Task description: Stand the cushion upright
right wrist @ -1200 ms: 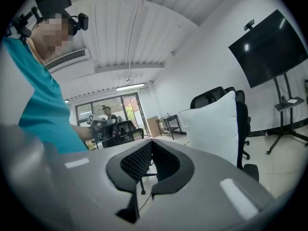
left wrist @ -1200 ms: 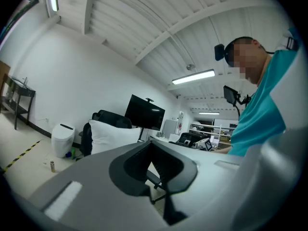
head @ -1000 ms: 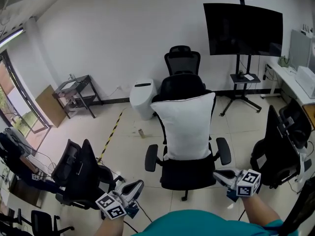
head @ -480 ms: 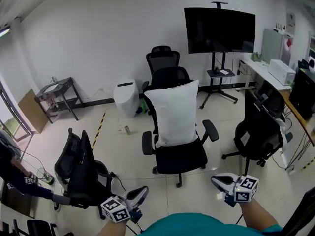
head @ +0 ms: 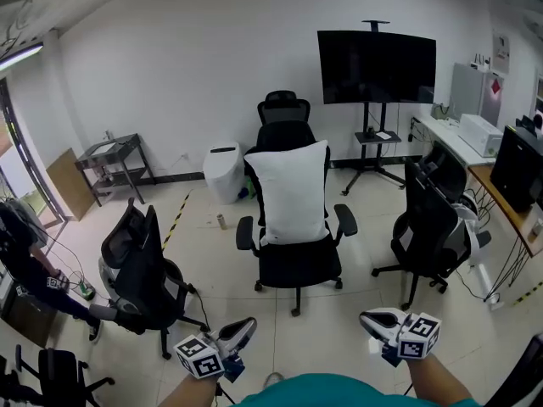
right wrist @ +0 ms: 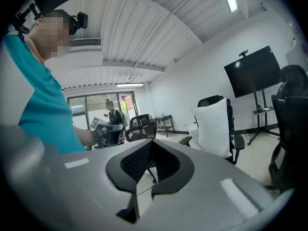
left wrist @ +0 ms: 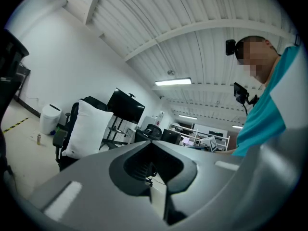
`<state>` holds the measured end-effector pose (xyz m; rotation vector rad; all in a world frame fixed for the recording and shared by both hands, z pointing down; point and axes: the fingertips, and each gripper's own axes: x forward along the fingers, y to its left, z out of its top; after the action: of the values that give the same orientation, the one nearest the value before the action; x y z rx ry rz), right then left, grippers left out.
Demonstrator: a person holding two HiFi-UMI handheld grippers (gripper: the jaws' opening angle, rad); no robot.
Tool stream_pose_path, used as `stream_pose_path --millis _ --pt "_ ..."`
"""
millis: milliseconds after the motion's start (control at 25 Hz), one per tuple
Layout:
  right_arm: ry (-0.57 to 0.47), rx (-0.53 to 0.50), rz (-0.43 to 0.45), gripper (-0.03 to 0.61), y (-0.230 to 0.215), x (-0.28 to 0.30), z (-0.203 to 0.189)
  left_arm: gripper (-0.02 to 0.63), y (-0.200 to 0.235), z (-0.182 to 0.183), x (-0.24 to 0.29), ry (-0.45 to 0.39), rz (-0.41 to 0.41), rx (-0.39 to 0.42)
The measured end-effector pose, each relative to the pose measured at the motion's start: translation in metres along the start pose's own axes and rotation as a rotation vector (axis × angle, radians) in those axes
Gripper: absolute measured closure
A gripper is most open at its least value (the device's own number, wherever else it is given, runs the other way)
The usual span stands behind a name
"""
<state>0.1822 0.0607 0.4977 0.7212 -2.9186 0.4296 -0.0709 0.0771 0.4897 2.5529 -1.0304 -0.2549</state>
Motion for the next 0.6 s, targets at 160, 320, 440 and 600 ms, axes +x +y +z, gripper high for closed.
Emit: stream_pose_path --millis 160,320,440,600 --pt "0.015 0.017 0.007 0.575 0.014 -0.062 -0.030 0.603 -0.068 -0.034 0.010 0.025 -0.014 -0.012" --pt "0.017 0.065 0.006 0.577 0.032 -0.097 -0.051 0.603 -0.117 -0.056 0.007 0.070 -0.037 0.001" --pt "0.020 0.048 0.008 0.577 0.050 -0.109 -0.053 0.603 -0.132 -0.059 -0.005 0.056 -0.042 0.001" --pt "0.009 0.043 -0.003 0.577 0.073 -0.104 -0.048 0.603 -0.134 -0.054 -0.034 0.037 -0.053 0.004"
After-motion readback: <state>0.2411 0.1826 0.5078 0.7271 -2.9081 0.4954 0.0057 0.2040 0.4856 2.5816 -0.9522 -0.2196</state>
